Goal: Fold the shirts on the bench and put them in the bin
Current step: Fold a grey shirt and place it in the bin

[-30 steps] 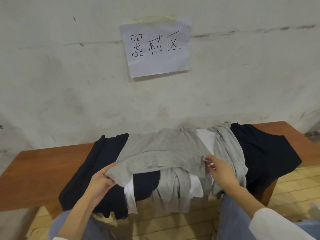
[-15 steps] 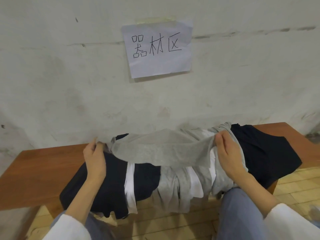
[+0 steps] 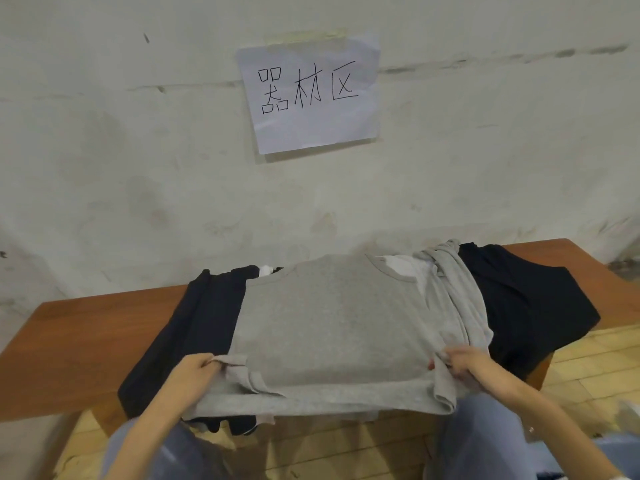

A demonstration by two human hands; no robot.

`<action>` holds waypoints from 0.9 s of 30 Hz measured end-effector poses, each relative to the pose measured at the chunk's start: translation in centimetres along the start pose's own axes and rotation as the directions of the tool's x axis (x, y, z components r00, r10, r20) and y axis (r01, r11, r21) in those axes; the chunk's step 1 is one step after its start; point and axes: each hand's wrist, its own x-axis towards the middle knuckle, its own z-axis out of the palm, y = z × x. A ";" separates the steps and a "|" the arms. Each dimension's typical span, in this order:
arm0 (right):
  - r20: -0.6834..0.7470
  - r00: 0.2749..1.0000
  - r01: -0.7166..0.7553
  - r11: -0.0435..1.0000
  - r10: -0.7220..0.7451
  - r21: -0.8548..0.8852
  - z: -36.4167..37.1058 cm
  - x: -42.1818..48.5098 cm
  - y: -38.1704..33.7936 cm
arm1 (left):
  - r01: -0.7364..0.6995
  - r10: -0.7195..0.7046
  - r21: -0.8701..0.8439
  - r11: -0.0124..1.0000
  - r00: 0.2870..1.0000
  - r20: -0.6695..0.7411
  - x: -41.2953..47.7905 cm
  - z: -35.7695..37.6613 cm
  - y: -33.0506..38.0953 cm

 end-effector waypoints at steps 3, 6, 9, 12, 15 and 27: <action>0.167 0.985 0.056 0.993 -0.038 -0.105 -1.4 0.1 -0.2 | -0.033 0.019 -0.284 0.958 0.999 -0.050 -0.1 -0.5 1.5; 0.073 0.989 0.110 0.974 -0.126 0.200 -2.5 0.9 -2.2 | 0.020 -0.221 -0.708 0.706 0.956 -0.193 2.2 -2.2 4.2; -0.170 0.985 0.096 0.857 -0.010 0.507 -2.5 4.5 -3.7 | 0.019 -0.277 -0.768 0.640 0.938 -0.208 6.8 -2.6 5.7; -0.299 0.939 -0.101 0.968 0.169 0.228 -0.7 7.1 -3.7 | 0.117 -0.254 -0.596 0.794 0.955 -0.151 10.3 0.4 5.8; -0.231 0.955 -0.207 0.977 0.189 -0.059 0.1 8.4 -2.4 | 0.133 -0.189 -0.386 0.913 0.976 -0.109 12.0 2.9 4.6; -0.623 0.775 0.081 0.994 -0.110 -0.075 -0.7 14.4 -3.1 | -0.208 0.082 -0.239 0.948 0.891 -0.446 14.3 2.4 6.5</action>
